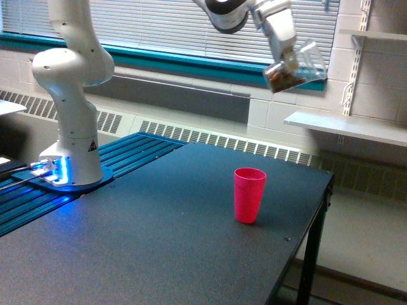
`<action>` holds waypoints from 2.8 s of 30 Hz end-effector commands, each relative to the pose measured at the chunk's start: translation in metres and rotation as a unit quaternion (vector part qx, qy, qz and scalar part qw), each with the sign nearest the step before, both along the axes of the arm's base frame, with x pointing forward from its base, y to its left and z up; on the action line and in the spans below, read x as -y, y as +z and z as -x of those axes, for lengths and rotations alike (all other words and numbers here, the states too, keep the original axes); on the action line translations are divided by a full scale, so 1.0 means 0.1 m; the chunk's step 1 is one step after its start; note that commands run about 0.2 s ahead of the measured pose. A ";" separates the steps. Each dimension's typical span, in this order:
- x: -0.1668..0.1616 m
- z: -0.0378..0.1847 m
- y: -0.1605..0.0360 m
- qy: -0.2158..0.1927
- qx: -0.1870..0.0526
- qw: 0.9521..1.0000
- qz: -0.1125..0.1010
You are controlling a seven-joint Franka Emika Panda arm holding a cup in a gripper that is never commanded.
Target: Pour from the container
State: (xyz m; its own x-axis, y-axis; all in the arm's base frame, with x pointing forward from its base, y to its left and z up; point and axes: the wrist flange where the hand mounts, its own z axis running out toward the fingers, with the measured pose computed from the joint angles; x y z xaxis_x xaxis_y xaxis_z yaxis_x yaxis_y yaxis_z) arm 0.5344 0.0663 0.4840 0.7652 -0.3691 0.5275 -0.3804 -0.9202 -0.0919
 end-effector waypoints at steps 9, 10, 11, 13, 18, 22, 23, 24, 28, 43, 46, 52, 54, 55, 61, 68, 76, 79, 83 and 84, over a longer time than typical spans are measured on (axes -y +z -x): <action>0.22 0.51 -0.55 -0.023 -0.047 0.999 0.007; 0.22 0.54 -0.59 -0.023 -0.052 0.998 0.008; 0.22 0.57 -0.62 -0.022 -0.056 0.998 0.009; 0.24 0.62 -0.68 -0.024 -0.062 0.998 0.012; 0.26 0.71 -0.80 -0.026 -0.077 0.997 0.015; 0.28 0.76 -0.89 -0.028 -0.088 0.996 0.018; 0.28 0.78 -0.90 -0.028 -0.089 0.995 0.018; 0.29 0.79 -0.92 -0.029 -0.090 0.995 0.018; 0.32 0.84 -0.99 -0.033 -0.097 0.995 0.019; 0.36 0.99 -1.30 -0.034 -0.138 0.990 0.025; 0.35 1.00 -1.36 -0.033 -0.148 0.988 0.029; 0.34 1.01 -1.47 -0.031 -0.168 0.985 0.038; 0.34 1.00 -1.49 -0.031 -0.173 0.984 0.041; 0.34 1.00 -1.50 -0.030 -0.175 0.983 0.042; 0.32 0.98 -1.57 -0.028 -0.188 0.981 0.048; 0.29 0.96 -1.65 -0.025 -0.203 0.977 0.055; 0.26 0.91 -1.71 -0.026 -0.215 0.974 0.062; 0.27 0.89 -1.72 -0.028 -0.218 0.974 0.064; 0.27 0.87 -1.75 -0.031 -0.224 0.972 0.064; 0.27 0.87 -1.76 -0.031 -0.226 0.971 0.064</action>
